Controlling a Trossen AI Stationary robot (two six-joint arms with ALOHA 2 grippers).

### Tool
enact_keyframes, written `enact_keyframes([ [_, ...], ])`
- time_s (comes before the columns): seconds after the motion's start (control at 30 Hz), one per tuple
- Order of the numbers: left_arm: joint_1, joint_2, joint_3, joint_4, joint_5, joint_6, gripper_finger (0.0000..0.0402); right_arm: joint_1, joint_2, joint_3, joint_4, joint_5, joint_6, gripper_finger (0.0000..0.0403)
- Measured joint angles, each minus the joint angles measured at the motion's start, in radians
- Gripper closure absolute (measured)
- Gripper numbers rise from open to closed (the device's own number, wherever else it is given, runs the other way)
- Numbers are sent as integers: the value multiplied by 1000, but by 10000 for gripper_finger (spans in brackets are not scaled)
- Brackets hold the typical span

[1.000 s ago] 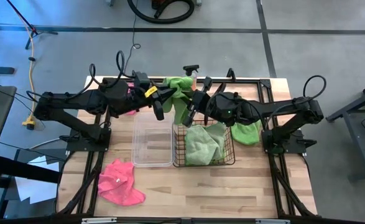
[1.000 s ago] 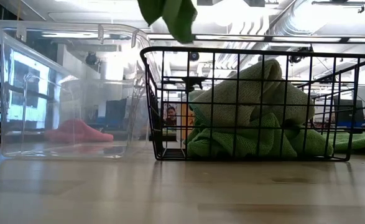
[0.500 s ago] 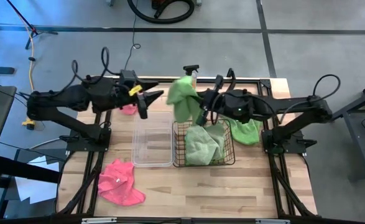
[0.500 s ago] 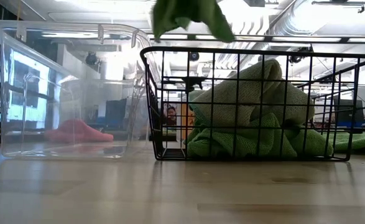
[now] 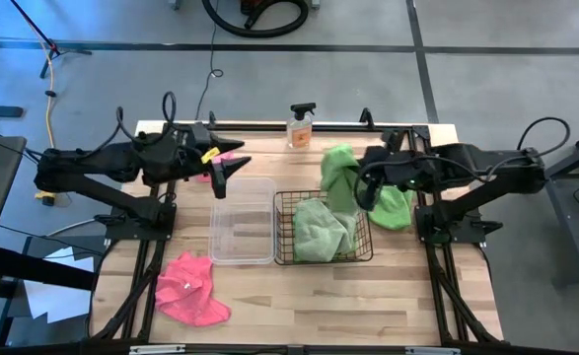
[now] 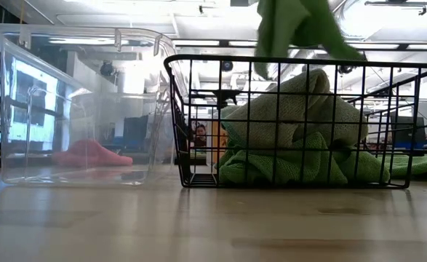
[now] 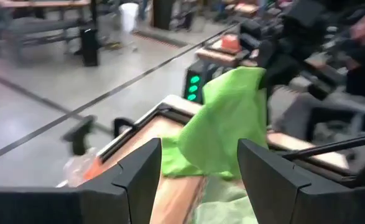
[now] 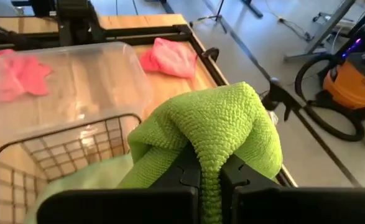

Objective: Sort microfiber towel by color & place in baskets
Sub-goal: Put the green towel into the wire basket

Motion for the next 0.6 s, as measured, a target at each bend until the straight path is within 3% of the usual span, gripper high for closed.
enact_keyframes([
  [0.23,-16,-53,-256,480,221,54,202,82,-49,0,-19,0,69,403],
  [0.33,-26,-68,-337,635,261,50,202,115,-52,0,-15,-4,73,403],
  [0.47,-30,-84,-388,671,262,24,202,149,-56,-26,70,-47,57,403],
  [0.6,-30,-97,-398,674,262,4,202,158,-102,-193,294,-147,43,403],
])
